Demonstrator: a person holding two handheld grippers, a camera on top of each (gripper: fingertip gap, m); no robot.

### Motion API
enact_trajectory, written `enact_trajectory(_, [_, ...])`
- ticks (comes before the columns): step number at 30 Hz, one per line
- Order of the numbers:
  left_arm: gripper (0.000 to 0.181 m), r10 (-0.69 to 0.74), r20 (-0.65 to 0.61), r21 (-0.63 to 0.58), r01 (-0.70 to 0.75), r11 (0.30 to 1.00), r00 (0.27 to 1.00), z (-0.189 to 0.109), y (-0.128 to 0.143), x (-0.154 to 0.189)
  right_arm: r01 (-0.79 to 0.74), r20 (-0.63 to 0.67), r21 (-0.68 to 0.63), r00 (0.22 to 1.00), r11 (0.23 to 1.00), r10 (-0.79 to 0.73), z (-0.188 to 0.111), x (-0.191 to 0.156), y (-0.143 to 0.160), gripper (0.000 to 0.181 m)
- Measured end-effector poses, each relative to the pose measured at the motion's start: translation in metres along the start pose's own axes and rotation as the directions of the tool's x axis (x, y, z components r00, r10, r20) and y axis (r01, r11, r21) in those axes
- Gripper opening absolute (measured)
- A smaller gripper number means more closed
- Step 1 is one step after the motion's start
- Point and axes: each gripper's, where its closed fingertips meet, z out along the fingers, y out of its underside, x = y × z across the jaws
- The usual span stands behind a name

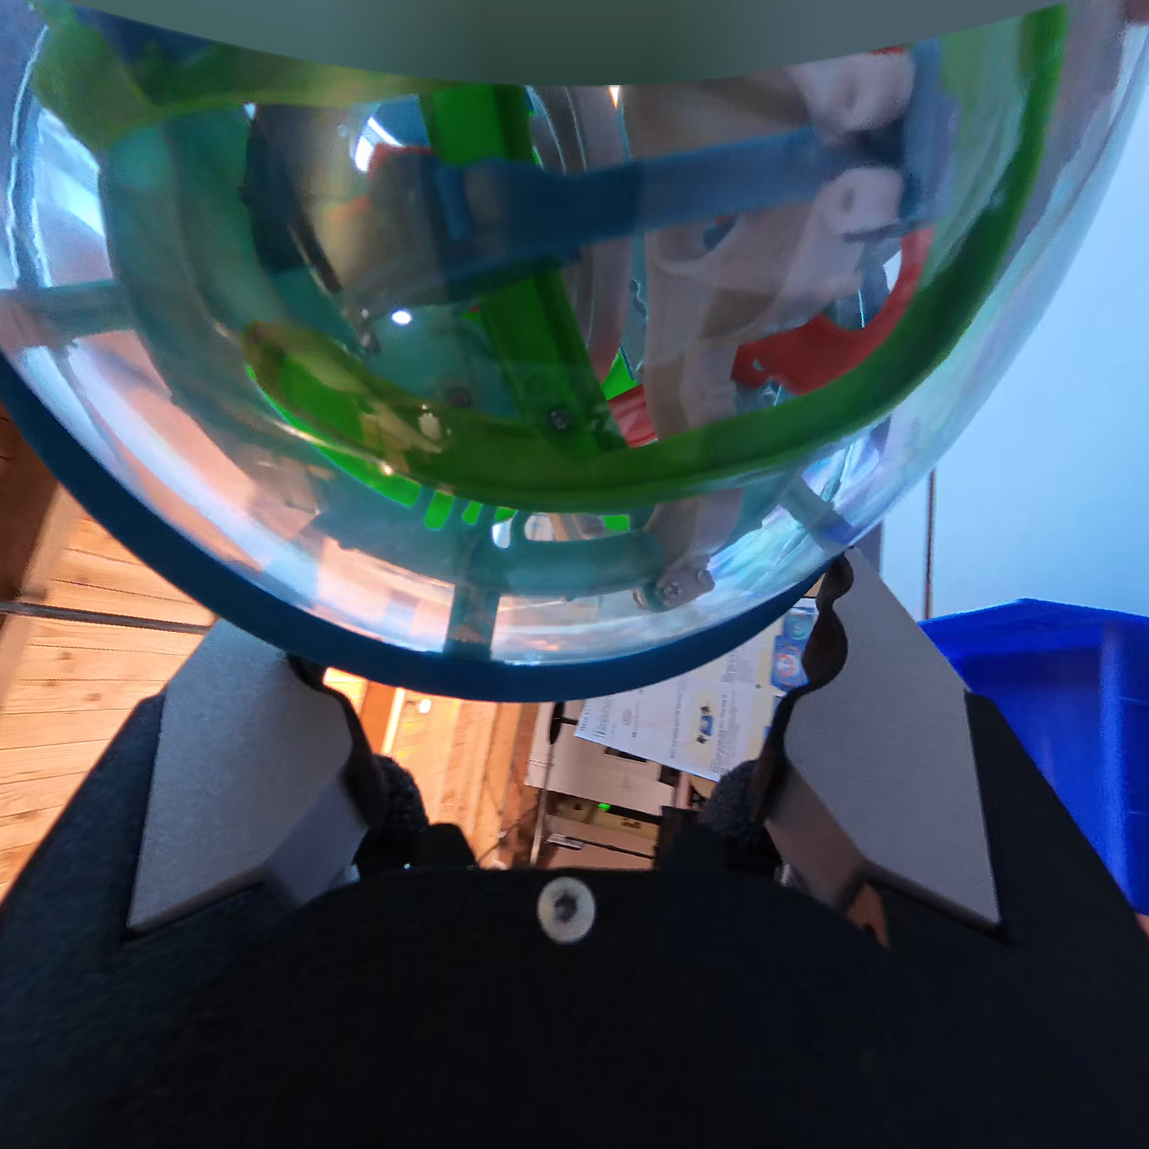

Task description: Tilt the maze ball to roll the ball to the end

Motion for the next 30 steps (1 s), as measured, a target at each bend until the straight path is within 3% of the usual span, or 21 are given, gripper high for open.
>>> enact_trajectory(4, [0.153,0.068,0.075,-0.006,-0.067,0.998,0.995,-0.007,-0.004,-0.003,0.092,-0.018,0.017,0.996,0.996,-0.092,-0.001,-0.003,-0.006,0.145])
enact_trajectory(14, [0.152,0.119,0.151,-0.019,-0.118,0.993,0.981,-0.018,-0.007,-0.005,0.148,-0.011,0.009,0.989,0.989,-0.148,0.0,-0.007,-0.01,0.144])
enact_trajectory(22, [0.154,-0.008,0.084,-0.019,0.01,1.0,0.996,-0.015,0.002,0.001,0.046,0.037,-0.021,0.998,0.999,-0.046,0.005,-0.009,-0.008,0.144])
enact_trajectory(30, [0.153,-0.298,0.025,0.035,0.297,0.954,0.954,-0.018,0.024,0.032,-0.046,0.189,-0.125,0.98,0.991,0.069,0.013,-0.03,-0.002,0.145])
